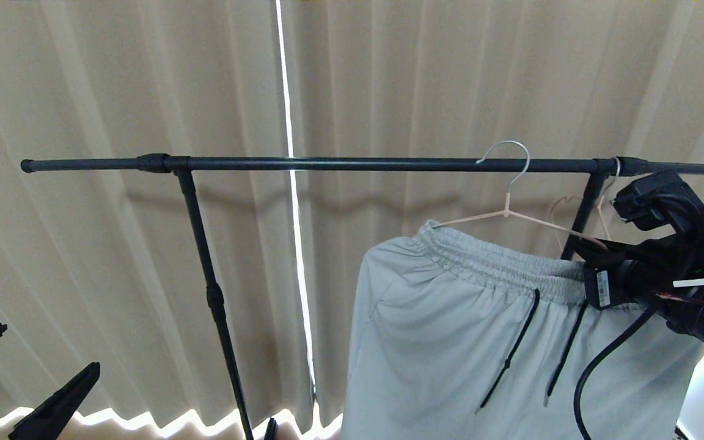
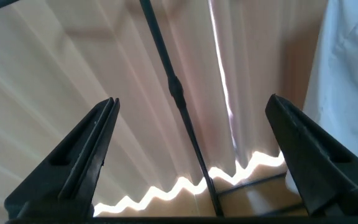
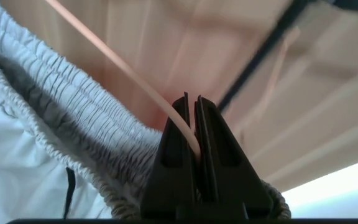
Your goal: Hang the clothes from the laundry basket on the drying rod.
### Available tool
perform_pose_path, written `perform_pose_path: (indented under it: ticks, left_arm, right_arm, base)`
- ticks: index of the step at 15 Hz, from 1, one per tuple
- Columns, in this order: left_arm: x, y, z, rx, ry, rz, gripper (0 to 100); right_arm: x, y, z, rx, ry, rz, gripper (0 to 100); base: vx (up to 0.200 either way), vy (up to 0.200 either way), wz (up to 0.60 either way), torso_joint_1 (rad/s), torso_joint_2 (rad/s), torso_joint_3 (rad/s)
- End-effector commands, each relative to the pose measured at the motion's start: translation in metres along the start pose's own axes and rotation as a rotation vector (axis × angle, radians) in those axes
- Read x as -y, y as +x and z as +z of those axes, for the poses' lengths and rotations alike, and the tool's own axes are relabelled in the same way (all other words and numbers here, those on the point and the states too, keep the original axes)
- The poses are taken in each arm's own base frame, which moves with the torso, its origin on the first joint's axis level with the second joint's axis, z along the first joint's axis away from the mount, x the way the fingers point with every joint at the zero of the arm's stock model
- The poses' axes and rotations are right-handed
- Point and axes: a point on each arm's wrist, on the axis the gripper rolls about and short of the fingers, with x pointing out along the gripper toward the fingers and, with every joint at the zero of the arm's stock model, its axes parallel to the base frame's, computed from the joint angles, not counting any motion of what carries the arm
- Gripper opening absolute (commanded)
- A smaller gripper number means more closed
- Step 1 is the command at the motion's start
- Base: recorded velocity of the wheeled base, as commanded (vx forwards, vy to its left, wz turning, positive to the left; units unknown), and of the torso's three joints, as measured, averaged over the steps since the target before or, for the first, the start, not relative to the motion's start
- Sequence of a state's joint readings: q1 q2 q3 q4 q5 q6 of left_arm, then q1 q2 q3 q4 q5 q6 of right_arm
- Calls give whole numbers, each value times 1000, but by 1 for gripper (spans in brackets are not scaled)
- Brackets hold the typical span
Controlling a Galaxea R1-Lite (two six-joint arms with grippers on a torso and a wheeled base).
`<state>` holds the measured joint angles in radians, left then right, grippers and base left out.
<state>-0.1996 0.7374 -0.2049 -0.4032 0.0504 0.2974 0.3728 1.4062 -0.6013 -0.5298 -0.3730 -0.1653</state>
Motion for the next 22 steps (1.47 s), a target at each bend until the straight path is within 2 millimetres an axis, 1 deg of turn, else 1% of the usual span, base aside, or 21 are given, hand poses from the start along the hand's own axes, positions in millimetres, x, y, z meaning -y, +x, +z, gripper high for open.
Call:
perform_pose_path:
  ticks: [1,2,5,8,11,12,13,15,20,22]
  left_arm:
    - [0,0,0,-2,0,2,100]
    - [0,0,0,-2,0,2,100]
    - [0,0,0,0,0,0,100]
    - [0,0,0,3,1,1,100]
    - [0,0,0,2,2,1,100]
    - [0,0,0,2,2,1,100]
    - [0,0,0,2,2,1,100]
    - [0,0,0,2,2,1,100]
    - [0,0,-1,0,3,0,100]
    - [0,0,-1,0,3,0,100]
  right_arm:
    - [-4,5,-1,-12,-9,10,0]
    - [-7,10,-1,-17,-10,10,0]
    - [-9,16,-1,-26,-14,10,0]
    - [-15,22,-2,-45,-26,-3,0]
    - [-23,35,5,-44,-32,-29,0]
    - [-23,35,6,-44,-32,-29,0]
    - [-28,46,6,-59,-41,-54,0]
    - [-39,53,1,-83,-62,-51,0]
    - [-63,53,-4,-97,-100,19,0]
    - [-65,54,-3,-93,-100,22,0]
  base:
    - [200,0,0,2,2,2]
    - [200,0,0,7,2,2]
    - [200,0,0,2,-1,2]
    - [0,0,0,0,0,0]
    - [0,0,0,0,0,0]
    - [0,0,0,0,0,0]
    - [0,0,0,0,0,0]
    - [0,0,0,0,0,0]
    - [0,0,0,0,0,0]
    - [0,0,0,0,0,0]
